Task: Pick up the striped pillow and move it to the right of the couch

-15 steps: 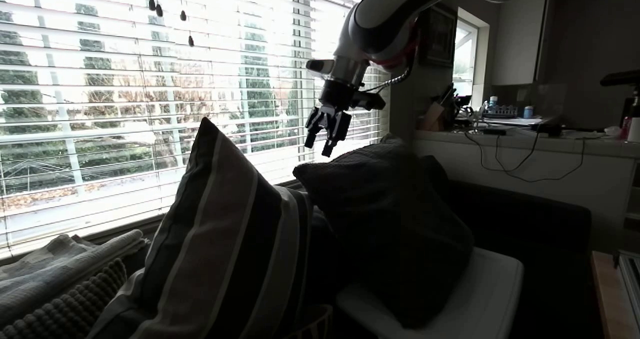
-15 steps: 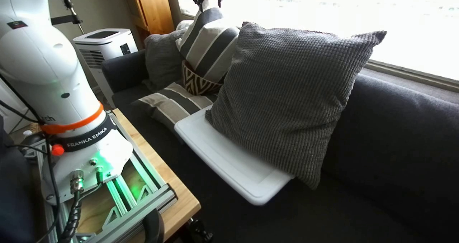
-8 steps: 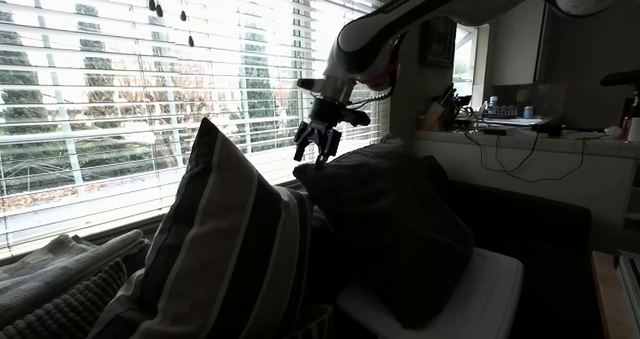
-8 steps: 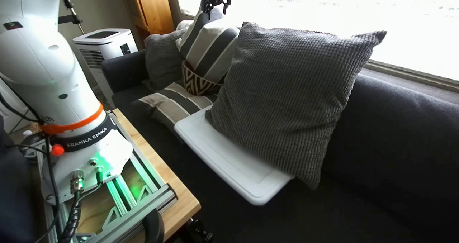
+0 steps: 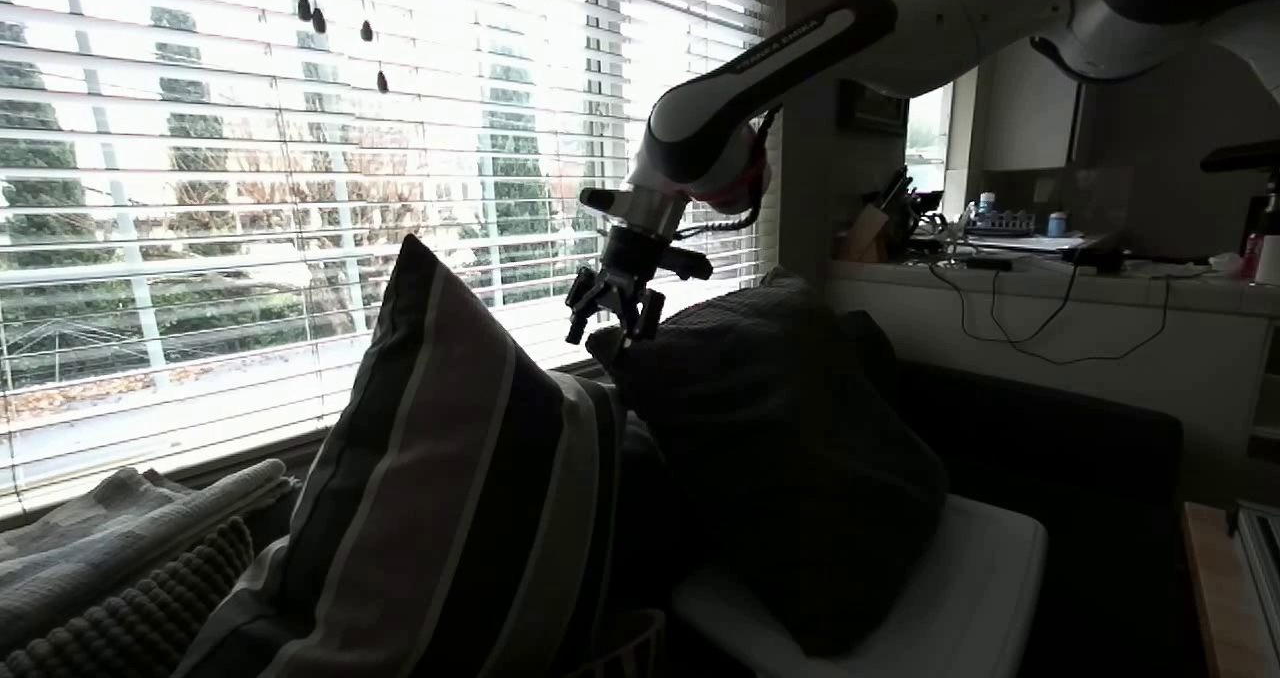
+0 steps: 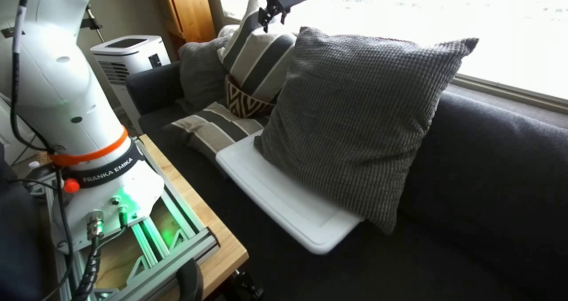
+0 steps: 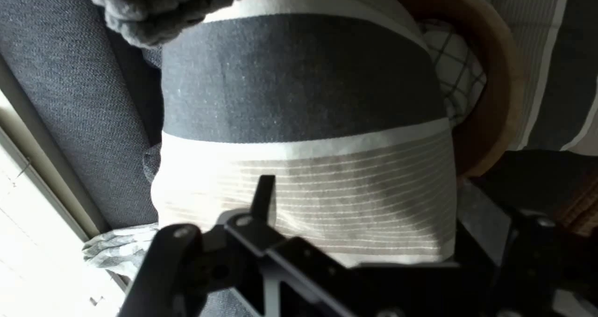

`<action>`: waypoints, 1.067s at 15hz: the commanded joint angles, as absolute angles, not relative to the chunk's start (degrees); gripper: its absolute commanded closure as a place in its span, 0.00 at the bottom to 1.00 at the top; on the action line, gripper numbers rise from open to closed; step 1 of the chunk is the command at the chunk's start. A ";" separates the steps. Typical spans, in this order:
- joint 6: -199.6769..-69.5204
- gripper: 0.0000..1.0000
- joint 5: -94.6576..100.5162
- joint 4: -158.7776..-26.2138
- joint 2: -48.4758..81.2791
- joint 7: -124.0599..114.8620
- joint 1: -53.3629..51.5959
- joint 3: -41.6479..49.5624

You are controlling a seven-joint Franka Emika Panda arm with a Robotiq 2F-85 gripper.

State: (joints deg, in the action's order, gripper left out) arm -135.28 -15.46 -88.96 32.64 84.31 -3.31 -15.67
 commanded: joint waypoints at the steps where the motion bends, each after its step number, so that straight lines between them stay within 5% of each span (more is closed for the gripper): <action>1: -134.30 0.00 -13.71 -83.37 37.59 87.30 -3.36 -16.71; 15: -133.98 0.00 -9.35 -73.10 47.80 94.02 -4.17 -18.44; 16: -133.73 0.22 -9.29 -72.85 48.18 94.09 -4.28 -18.45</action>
